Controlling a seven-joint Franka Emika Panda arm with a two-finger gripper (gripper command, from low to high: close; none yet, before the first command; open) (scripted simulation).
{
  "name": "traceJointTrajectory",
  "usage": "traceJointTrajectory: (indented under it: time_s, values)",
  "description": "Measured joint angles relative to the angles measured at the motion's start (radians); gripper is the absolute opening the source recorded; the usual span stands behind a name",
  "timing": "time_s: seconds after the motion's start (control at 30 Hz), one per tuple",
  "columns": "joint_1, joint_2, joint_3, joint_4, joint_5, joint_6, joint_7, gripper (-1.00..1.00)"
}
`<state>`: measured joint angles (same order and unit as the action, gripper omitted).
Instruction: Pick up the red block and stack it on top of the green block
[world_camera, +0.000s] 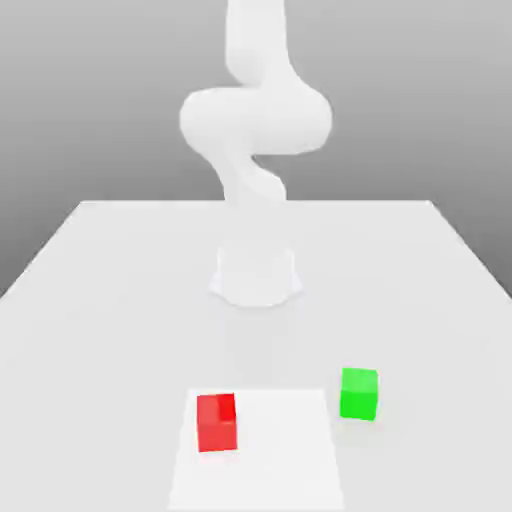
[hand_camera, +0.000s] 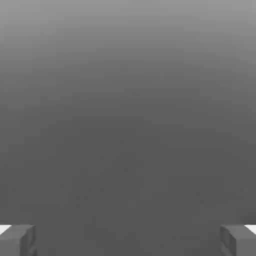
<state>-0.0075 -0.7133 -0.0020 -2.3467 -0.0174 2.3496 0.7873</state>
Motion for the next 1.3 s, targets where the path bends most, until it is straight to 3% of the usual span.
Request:
traceJointTrajectory:
  time_s: [0.37,0.63,0.87,0.9,1.13,1.3]
  values:
    - [-0.031,0.41,-0.04,-0.216,-0.049,0.232,-0.084,0.0]
    - [-0.043,0.7,-0.074,-0.37,0.003,0.399,-0.205,0.0]
    - [-0.064,0.953,-0.043,-0.365,0.074,0.601,-0.27,0.0]
    - [-0.068,0.974,-0.038,-0.362,0.077,0.619,-0.273,-1.0]
    - [-0.069,0.971,-0.036,-0.362,0.074,0.616,-0.269,-1.0]
    - [-0.058,0.813,-0.056,-0.385,0.038,0.482,-0.243,-1.0]
